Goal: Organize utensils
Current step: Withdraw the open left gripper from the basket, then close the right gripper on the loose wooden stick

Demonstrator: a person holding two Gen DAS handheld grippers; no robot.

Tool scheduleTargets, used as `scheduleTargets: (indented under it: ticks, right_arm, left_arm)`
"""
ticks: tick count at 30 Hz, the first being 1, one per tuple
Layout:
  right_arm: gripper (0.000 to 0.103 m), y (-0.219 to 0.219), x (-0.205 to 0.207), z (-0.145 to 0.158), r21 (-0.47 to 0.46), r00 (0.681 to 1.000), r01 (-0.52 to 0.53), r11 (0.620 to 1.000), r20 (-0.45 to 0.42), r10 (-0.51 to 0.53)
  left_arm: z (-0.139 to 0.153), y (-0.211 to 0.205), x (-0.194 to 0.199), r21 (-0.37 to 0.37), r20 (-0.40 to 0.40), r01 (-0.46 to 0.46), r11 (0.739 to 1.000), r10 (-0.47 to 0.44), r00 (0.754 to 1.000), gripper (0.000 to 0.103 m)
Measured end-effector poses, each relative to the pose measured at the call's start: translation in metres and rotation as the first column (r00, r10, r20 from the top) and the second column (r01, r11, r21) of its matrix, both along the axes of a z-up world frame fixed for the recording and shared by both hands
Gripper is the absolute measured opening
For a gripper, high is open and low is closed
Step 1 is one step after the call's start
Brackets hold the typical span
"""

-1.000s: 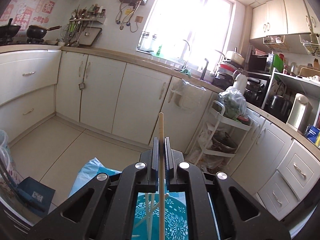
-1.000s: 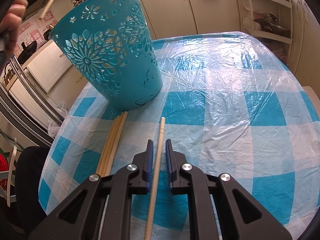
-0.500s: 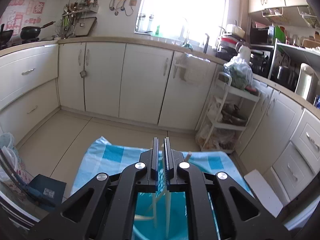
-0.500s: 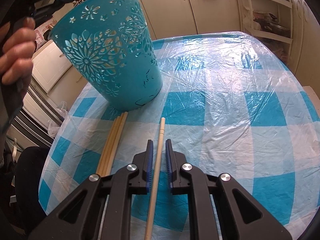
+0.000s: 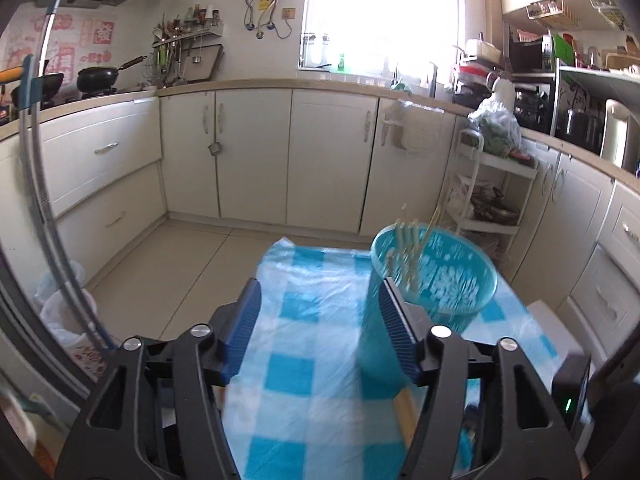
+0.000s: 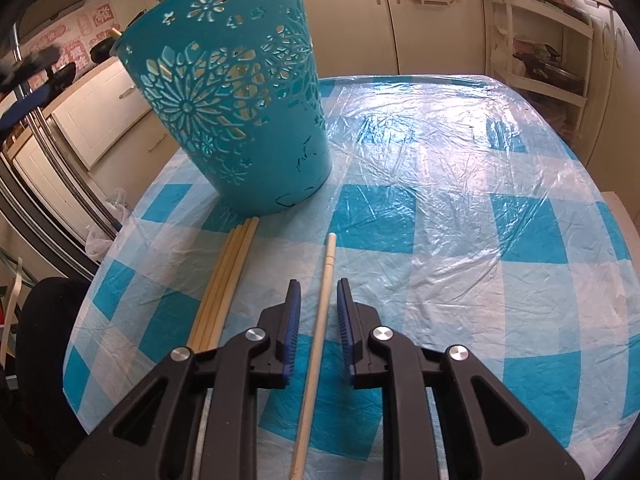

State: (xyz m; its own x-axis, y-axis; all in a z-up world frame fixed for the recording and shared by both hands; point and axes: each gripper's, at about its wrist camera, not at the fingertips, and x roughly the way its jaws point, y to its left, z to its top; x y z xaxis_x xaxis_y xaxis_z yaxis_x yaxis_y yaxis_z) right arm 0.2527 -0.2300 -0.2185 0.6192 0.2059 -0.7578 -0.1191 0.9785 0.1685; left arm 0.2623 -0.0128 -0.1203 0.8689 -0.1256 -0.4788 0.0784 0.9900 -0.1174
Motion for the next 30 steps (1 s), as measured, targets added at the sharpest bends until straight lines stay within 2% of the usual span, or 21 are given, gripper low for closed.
scheduleTargets:
  ticks: [4, 10, 12, 14, 18, 30]
  right_arm:
    - [0.015, 0.005, 0.0, 0.0, -0.051, 1.0, 0.006, 0.999, 0.003, -0.005]
    - [0.011, 0.012, 0.002, 0.001, -0.134, 1.0, -0.001, 0.991, -0.008, 0.0]
    - [0.011, 0.012, 0.004, 0.002, -0.135, 1.0, -0.001, 0.991, -0.027, -0.003]
    - [0.011, 0.014, 0.004, 0.002, -0.15, 0.999, -0.004, 0.989, -0.033, -0.001]
    - [0.011, 0.019, 0.002, 0.002, -0.182, 1.0, 0.008, 0.983, -0.027, -0.013]
    - [0.006, 0.007, -0.005, 0.003, -0.105, 0.998, 0.043, 0.994, -0.045, -0.048]
  left_arm:
    - [-0.031, 0.018, -0.026, 0.04, -0.057, 0.003, 0.999, -0.001, 0.998, 0.069]
    - [-0.08, 0.032, -0.046, 0.007, -0.178, 0.027, 1.0, -0.026, 0.984, 0.07]
    - [-0.082, 0.034, -0.048, -0.019, -0.182, 0.047, 0.999, -0.049, 0.982, 0.07]
    - [-0.082, 0.034, -0.05, -0.02, -0.174, 0.054, 0.998, -0.057, 0.983, 0.074]
    - [-0.086, 0.035, -0.049, -0.023, -0.177, 0.053, 0.998, -0.056, 0.983, 0.074]
    - [-0.087, 0.042, -0.048, -0.078, -0.18, 0.042, 0.996, -0.056, 0.982, 0.075]
